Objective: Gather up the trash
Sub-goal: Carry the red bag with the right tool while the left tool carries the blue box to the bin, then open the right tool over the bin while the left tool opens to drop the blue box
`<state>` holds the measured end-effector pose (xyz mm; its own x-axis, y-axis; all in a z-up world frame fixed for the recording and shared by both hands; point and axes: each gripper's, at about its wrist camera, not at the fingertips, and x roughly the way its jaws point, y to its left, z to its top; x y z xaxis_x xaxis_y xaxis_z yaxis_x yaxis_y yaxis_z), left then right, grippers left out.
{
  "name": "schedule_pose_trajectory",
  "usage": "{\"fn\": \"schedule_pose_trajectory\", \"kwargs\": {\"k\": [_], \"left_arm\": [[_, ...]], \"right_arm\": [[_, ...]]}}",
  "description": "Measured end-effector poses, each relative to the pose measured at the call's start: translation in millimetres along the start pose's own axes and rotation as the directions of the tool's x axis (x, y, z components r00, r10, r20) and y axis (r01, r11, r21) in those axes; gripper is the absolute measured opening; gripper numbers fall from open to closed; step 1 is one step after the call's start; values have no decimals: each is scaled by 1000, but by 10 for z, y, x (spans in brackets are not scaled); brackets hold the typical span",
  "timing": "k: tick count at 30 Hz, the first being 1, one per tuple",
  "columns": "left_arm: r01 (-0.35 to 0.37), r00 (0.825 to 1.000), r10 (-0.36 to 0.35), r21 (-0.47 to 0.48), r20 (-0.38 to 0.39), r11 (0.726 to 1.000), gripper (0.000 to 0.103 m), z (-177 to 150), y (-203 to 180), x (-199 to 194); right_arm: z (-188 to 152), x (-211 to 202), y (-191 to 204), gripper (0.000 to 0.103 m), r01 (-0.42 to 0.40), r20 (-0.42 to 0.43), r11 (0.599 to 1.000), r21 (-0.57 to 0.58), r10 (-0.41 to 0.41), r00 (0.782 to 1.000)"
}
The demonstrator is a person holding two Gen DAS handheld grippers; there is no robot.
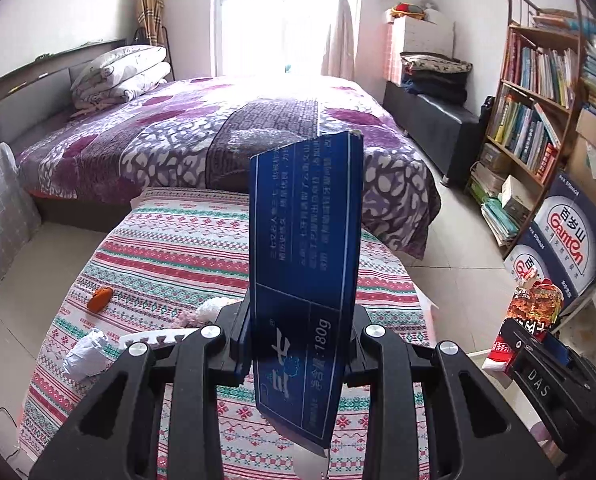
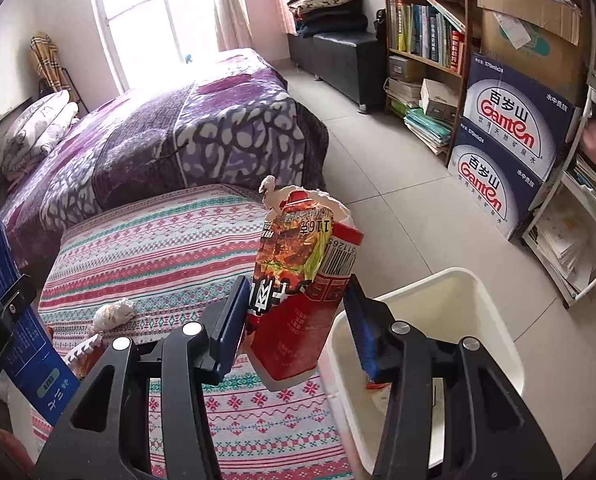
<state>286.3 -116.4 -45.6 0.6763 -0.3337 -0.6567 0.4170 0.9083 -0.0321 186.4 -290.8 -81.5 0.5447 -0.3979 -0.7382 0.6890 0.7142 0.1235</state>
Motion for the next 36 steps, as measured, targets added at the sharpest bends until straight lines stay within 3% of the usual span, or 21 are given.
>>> {"fn": "schedule_pose_trajectory", "kwargs": {"k": [10, 13, 14, 15, 28, 36], "left_arm": [[91, 995, -87, 101, -41, 991, 32, -130, -670, 71], [117, 992, -110, 139, -54, 983, 32, -191, -889, 84], [125, 991, -117, 148, -59, 981, 32, -207, -947, 85], [134, 990, -125, 157, -64, 979, 32, -224, -1007, 84], [262, 960, -234, 199, -154, 944, 32, -446, -1738, 117], [365, 920, -321, 197, -223, 910, 34, -577, -2076, 127]], "right_arm": [[123, 31, -764, 51, 71, -68, 983, 167, -60, 996], [139, 32, -966, 63, 90, -86, 974, 206, -74, 994], [143, 28, -1039, 74, 95, -89, 969, 228, -77, 993], [143, 18, -1106, 79, 103, -88, 963, 249, -83, 993], [181, -142, -1828, 82, 177, -72, 907, 383, -162, 984], [188, -200, -2171, 85, 201, -81, 874, 442, -185, 979]]}}
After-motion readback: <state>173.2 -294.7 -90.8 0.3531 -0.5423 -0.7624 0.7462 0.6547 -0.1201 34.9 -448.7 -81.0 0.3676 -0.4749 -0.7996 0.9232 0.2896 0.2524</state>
